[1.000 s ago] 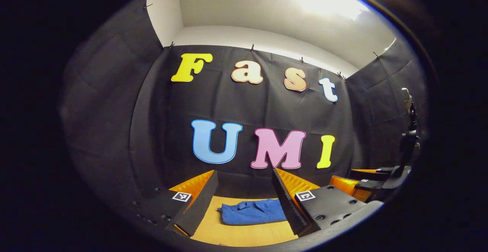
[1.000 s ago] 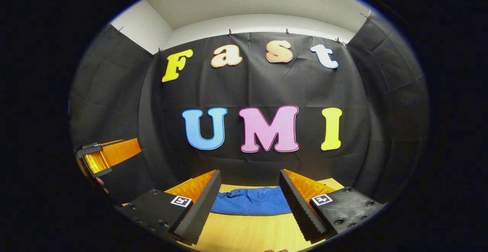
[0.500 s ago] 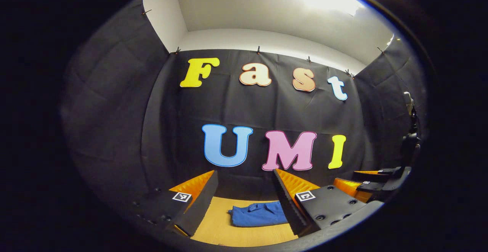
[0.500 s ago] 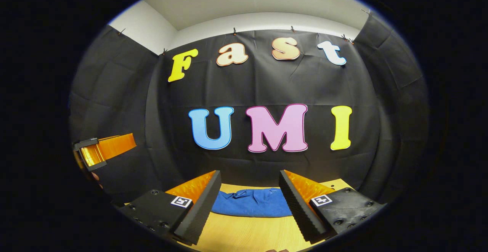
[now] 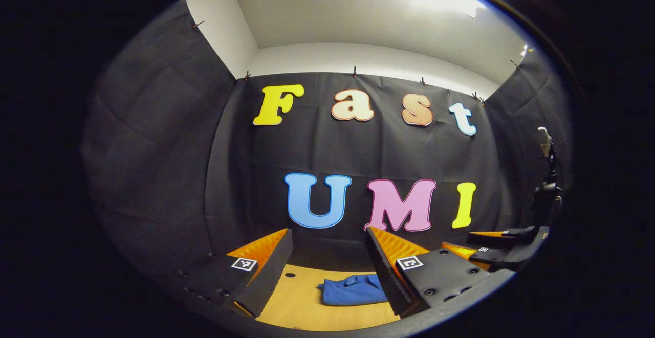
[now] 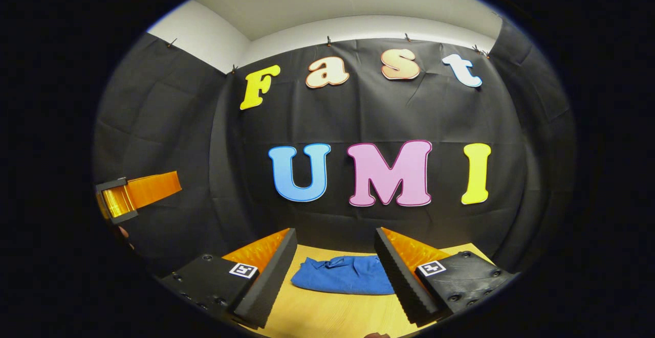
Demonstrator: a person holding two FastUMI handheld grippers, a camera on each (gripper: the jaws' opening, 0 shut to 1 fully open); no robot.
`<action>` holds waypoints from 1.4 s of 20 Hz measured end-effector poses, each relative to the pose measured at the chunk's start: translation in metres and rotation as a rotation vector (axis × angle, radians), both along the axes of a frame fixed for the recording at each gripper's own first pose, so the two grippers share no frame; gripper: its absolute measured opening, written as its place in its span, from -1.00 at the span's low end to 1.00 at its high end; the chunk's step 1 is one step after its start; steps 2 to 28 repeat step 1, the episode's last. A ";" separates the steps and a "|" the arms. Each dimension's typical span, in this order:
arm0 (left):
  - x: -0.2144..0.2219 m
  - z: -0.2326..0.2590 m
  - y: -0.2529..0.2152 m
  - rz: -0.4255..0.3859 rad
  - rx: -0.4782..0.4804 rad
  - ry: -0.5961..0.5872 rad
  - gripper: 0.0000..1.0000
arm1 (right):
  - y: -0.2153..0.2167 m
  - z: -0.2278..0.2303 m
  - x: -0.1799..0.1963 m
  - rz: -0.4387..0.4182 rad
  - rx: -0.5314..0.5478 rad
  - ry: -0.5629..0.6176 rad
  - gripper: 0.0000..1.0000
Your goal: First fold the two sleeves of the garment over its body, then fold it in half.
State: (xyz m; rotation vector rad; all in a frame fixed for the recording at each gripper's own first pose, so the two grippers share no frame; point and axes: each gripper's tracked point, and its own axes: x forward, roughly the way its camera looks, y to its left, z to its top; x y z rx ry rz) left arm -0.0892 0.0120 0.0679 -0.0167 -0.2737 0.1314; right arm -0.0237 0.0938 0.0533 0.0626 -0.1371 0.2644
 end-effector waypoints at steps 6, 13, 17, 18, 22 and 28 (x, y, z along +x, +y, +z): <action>0.000 -0.001 0.002 0.005 -0.002 0.005 0.63 | 0.003 0.001 0.001 0.006 -0.003 -0.003 0.94; 0.000 -0.001 0.002 0.005 -0.002 0.005 0.63 | 0.003 0.001 0.001 0.006 -0.003 -0.003 0.94; 0.000 -0.001 0.002 0.005 -0.002 0.005 0.63 | 0.003 0.001 0.001 0.006 -0.003 -0.003 0.94; 0.000 -0.001 0.002 0.005 -0.002 0.005 0.63 | 0.003 0.001 0.001 0.006 -0.003 -0.003 0.94; 0.000 -0.001 0.002 0.005 -0.002 0.005 0.63 | 0.003 0.001 0.001 0.006 -0.003 -0.003 0.94; 0.000 -0.001 0.002 0.005 -0.002 0.005 0.63 | 0.003 0.001 0.001 0.006 -0.003 -0.003 0.94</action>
